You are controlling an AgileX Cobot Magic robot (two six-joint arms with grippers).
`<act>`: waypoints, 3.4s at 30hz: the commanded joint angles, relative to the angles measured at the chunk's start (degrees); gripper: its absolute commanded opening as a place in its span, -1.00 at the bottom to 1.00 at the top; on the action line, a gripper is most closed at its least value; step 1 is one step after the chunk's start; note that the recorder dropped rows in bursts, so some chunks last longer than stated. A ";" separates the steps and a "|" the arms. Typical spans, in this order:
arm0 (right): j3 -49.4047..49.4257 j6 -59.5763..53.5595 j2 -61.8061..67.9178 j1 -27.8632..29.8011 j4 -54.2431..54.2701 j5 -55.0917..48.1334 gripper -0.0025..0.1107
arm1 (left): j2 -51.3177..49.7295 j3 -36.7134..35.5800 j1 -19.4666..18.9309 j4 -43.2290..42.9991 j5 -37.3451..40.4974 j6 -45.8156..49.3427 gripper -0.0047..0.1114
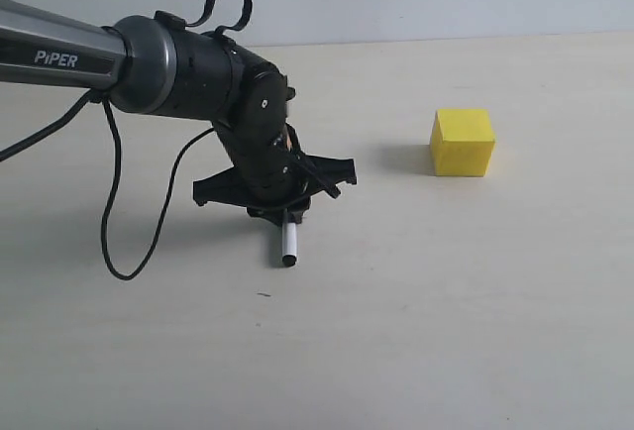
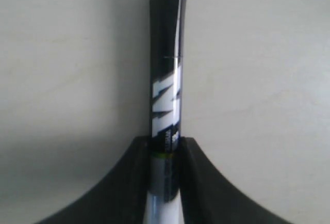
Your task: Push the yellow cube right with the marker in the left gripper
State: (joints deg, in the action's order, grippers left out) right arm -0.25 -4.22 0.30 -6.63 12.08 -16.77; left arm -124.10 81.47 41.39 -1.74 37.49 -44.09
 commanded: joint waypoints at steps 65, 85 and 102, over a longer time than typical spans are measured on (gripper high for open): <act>0.25 -0.21 -0.30 -0.07 -0.07 0.39 -0.96 | 29.16 -0.60 1.31 -3.99 9.36 16.65 -0.92; 0.25 -0.21 -0.30 -0.07 -0.07 0.39 -0.96 | 58.30 -28.81 13.20 -12.75 -16.48 13.62 -0.92; 0.25 -0.21 -0.30 -0.07 -0.07 0.39 -0.96 | 64.36 -29.56 8.74 -13.58 -11.76 12.83 -0.92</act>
State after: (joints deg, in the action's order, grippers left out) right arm -0.25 -4.22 0.30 -6.63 12.08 -16.77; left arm -62.74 52.75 52.48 -15.31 23.79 -29.36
